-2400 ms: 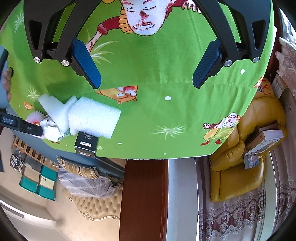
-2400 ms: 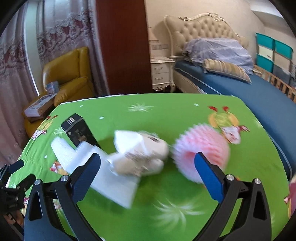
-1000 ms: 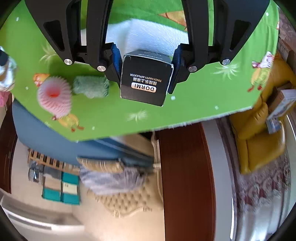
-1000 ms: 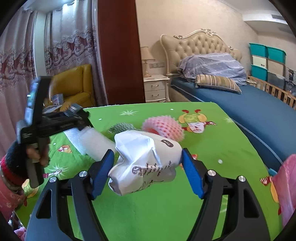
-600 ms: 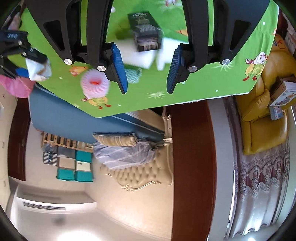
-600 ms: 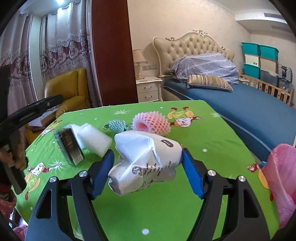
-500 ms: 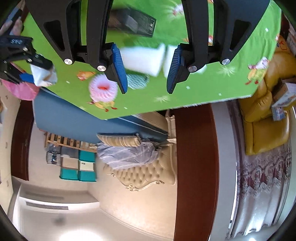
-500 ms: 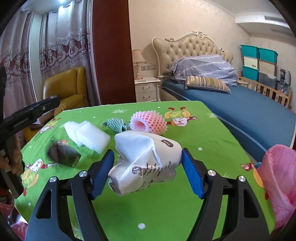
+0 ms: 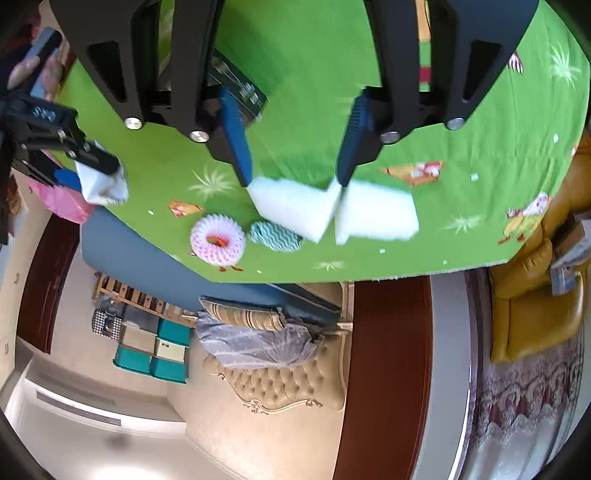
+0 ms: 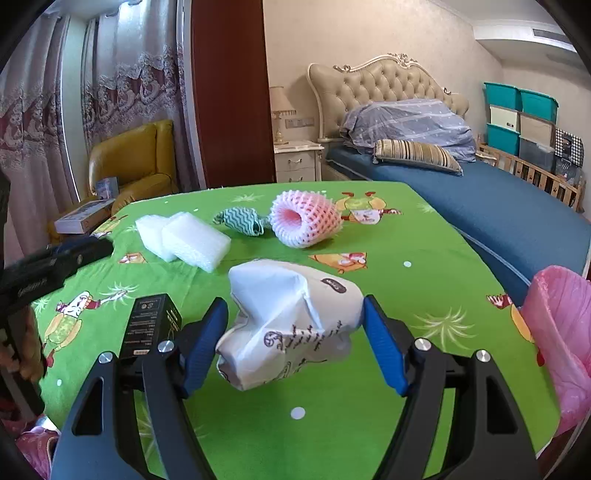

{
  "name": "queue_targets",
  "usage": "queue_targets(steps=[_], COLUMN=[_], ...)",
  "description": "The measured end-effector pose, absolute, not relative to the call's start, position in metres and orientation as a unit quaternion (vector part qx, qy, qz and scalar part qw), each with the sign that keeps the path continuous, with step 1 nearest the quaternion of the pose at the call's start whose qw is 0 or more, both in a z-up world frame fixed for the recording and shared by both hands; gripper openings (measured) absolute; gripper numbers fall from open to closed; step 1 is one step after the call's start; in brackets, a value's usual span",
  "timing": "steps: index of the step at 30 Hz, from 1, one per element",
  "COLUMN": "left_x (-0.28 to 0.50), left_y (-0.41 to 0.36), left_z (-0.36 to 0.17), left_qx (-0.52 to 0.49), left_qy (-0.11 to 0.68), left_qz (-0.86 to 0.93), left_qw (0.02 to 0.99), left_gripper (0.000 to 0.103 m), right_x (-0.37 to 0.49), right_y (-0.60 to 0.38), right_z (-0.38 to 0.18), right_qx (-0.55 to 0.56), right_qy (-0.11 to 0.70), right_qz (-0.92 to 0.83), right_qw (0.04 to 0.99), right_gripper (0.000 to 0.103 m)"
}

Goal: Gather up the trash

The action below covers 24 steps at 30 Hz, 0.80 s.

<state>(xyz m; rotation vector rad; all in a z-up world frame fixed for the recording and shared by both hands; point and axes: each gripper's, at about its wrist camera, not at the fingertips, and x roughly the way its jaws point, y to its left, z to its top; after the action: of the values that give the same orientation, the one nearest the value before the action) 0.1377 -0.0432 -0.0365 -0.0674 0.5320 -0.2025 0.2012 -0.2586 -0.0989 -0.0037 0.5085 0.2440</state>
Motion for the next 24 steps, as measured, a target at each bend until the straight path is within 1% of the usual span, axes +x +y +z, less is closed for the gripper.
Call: queue_targets(steps=[1, 2, 3, 4, 9, 12, 16, 18, 19, 20, 21, 22, 23, 24], left_x=[0.133, 0.129, 0.124, 0.121, 0.118, 0.126, 0.138, 0.135, 0.133, 0.13, 0.127, 0.125, 0.124, 0.122], left_y=[-0.045, -0.047, -0.05, -0.053, -0.092, -0.119, -0.117, -0.108, -0.104, -0.101, -0.096, -0.091, -0.087, -0.083], left_z=[-0.038, -0.04, -0.041, -0.042, -0.051, -0.063, -0.083, -0.081, -0.08, -0.078, -0.077, -0.076, -0.076, -0.076], left_qx=[-0.031, -0.032, -0.04, -0.044, -0.019, 0.02, 0.019, 0.018, 0.023, 0.028, 0.032, 0.032, 0.031, 0.03], left_qy=[0.264, 0.267, 0.269, 0.27, 0.288, 0.297, 0.344, 0.344, 0.339, 0.333, 0.33, 0.33, 0.33, 0.33], left_qz=[-0.1, -0.101, -0.107, -0.111, -0.141, -0.128, -0.103, -0.089, -0.08, -0.073, -0.068, -0.066, -0.063, -0.063], left_qw=[0.959, 0.958, 0.956, 0.955, 0.947, 0.946, 0.933, 0.935, 0.937, 0.94, 0.941, 0.941, 0.941, 0.941], left_gripper=[0.064, 0.081, 0.086, 0.087, 0.09, 0.092, 0.092, 0.092, 0.091, 0.084, 0.081, 0.075, 0.072, 0.071], right_x=[0.2, 0.199, 0.198, 0.196, 0.183, 0.176, 0.17, 0.169, 0.169, 0.17, 0.17, 0.17, 0.17, 0.17], right_y=[-0.262, -0.265, -0.269, -0.273, -0.292, -0.298, -0.303, -0.304, -0.304, -0.303, -0.301, -0.299, -0.297, -0.295], right_z=[-0.096, -0.094, -0.089, -0.088, -0.084, -0.087, -0.089, -0.09, -0.091, -0.093, -0.095, -0.096, -0.098, -0.099], right_qx=[-0.001, 0.0, 0.002, 0.004, 0.011, 0.015, 0.019, 0.019, 0.02, 0.021, 0.021, 0.021, 0.02, 0.019], right_qy=[0.247, 0.245, 0.242, 0.24, 0.236, 0.236, 0.235, 0.236, 0.237, 0.238, 0.239, 0.24, 0.242, 0.242], right_qz=[0.118, 0.115, 0.11, 0.106, 0.094, 0.091, 0.089, 0.091, 0.092, 0.095, 0.097, 0.1, 0.102, 0.106], right_qw=[0.962, 0.963, 0.964, 0.965, 0.967, 0.967, 0.968, 0.967, 0.967, 0.966, 0.966, 0.965, 0.965, 0.964], right_gripper=[0.072, 0.072, 0.072, 0.072, 0.072, 0.072, 0.072, 0.072, 0.072, 0.072, 0.072, 0.072, 0.072, 0.072])
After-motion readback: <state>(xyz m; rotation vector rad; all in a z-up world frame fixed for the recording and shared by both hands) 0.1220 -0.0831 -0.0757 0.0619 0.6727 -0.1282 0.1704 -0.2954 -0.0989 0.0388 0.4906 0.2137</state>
